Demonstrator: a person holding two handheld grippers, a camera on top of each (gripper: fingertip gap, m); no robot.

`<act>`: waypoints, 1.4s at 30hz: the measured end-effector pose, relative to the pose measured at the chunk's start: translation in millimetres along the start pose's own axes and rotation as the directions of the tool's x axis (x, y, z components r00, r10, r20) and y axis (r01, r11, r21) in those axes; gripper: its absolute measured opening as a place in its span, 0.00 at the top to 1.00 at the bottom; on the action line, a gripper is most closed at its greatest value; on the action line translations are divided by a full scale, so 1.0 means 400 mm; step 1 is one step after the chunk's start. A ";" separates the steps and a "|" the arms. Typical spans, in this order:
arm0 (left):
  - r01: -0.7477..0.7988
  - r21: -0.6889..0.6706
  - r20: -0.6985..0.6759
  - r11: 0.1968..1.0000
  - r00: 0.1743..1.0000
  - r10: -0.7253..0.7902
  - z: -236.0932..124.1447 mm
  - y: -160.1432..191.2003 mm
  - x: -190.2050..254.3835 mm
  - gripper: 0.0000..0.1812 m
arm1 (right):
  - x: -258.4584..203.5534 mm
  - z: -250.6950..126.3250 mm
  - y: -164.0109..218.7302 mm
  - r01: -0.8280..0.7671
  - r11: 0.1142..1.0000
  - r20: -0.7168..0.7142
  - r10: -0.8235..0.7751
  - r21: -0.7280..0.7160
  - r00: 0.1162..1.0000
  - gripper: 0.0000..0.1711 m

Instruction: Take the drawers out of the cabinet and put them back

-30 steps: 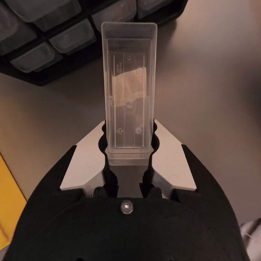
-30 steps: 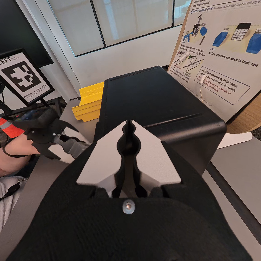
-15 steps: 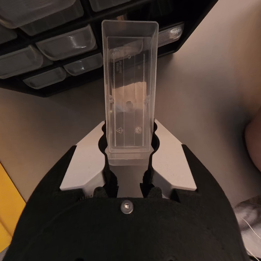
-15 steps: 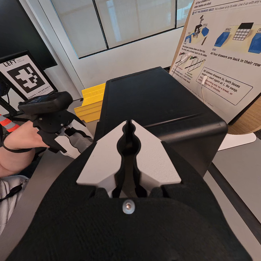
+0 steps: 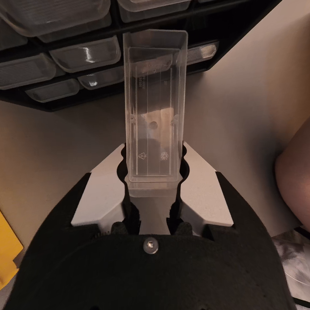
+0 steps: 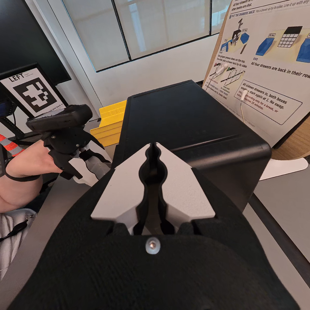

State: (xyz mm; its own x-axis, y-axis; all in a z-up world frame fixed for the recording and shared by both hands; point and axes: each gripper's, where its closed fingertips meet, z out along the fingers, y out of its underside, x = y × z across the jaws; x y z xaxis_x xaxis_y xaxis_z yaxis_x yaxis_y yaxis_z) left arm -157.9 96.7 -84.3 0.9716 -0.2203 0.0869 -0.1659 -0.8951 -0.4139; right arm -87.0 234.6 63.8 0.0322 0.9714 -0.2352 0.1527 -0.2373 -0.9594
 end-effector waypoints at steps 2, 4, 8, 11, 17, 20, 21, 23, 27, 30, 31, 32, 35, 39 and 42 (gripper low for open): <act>0.007 0.000 0.008 1.000 1.000 -0.007 0.000 -0.002 0.002 0.66 | 0.000 0.000 0.000 -0.001 1.000 0.001 0.001 0.001 1.000 1.00; 0.025 -0.005 0.011 1.000 1.000 -0.025 0.002 -0.003 0.007 0.66 | 0.001 0.000 0.000 -0.001 1.000 0.001 0.001 0.001 1.000 1.00; 0.039 0.008 0.055 0.999 0.998 -0.040 0.000 -0.014 0.014 0.66 | 0.000 0.000 0.000 -0.003 1.000 0.002 0.003 0.004 1.000 1.00; 0.052 0.021 0.079 0.998 0.995 -0.054 -0.002 -0.028 0.018 0.66 | 0.000 0.000 0.000 -0.004 1.000 0.004 0.004 0.006 1.000 1.00; 0.083 0.044 0.075 0.996 0.993 -0.086 0.042 -0.061 0.019 0.66 | 0.000 -0.001 0.000 -0.005 1.000 0.006 0.005 0.007 1.000 1.00; 0.068 0.065 0.070 0.996 0.995 -0.073 0.072 -0.080 0.021 0.66 | 0.000 -0.001 0.000 -0.003 1.000 0.005 0.003 0.004 1.000 1.00; 0.058 0.089 0.068 0.994 0.996 -0.064 0.077 -0.093 0.023 0.65 | 0.000 -0.001 0.000 -0.003 1.000 0.005 0.003 0.005 1.000 1.00; 0.035 0.150 0.075 0.988 0.996 -0.046 0.079 -0.120 0.022 0.64 | 0.000 -0.001 0.000 -0.005 1.000 0.008 0.005 0.007 1.000 1.00; -0.032 0.206 0.046 0.978 0.999 0.023 0.084 -0.124 0.035 0.59 | -0.001 -0.002 0.000 -0.009 1.000 0.017 0.009 0.011 1.000 1.00; -0.130 0.297 0.100 0.946 0.989 0.105 0.058 -0.123 0.026 0.56 | 0.000 -0.002 0.000 -0.009 1.000 0.017 0.009 0.010 1.000 1.00; -0.168 0.359 0.134 0.918 0.983 0.128 0.035 -0.128 0.023 0.55 | 0.000 -0.001 0.000 -0.008 1.000 0.017 0.008 0.010 1.000 1.00; -0.210 0.418 0.145 0.884 0.976 0.163 0.010 -0.131 0.033 0.55 | 0.000 -0.001 0.000 -0.006 1.000 0.018 0.006 0.010 1.000 1.00; -0.328 0.564 0.206 0.758 0.945 0.255 -0.069 -0.128 0.066 0.52 | 0.000 -0.002 -0.001 -0.012 1.000 0.025 0.011 0.013 1.000 1.00; -0.528 0.612 0.358 0.589 0.849 0.389 -0.119 -0.083 0.096 0.62 | 0.000 -0.002 -0.001 -0.015 1.000 0.028 0.014 0.017 1.000 1.00; -0.703 0.499 0.523 0.507 0.710 0.470 -0.089 -0.041 0.084 0.76 | 0.000 -0.002 -0.001 -0.016 1.000 0.028 0.015 0.018 0.999 1.00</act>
State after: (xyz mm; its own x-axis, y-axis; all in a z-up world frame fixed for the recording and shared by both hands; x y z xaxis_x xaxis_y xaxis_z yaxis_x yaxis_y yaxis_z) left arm -128.7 90.1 -42.2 0.7006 -0.3745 -0.6073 -0.6830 -0.1056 -0.7228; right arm -86.2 234.6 64.2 0.0068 0.9672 -0.2538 0.1339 -0.2524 -0.9583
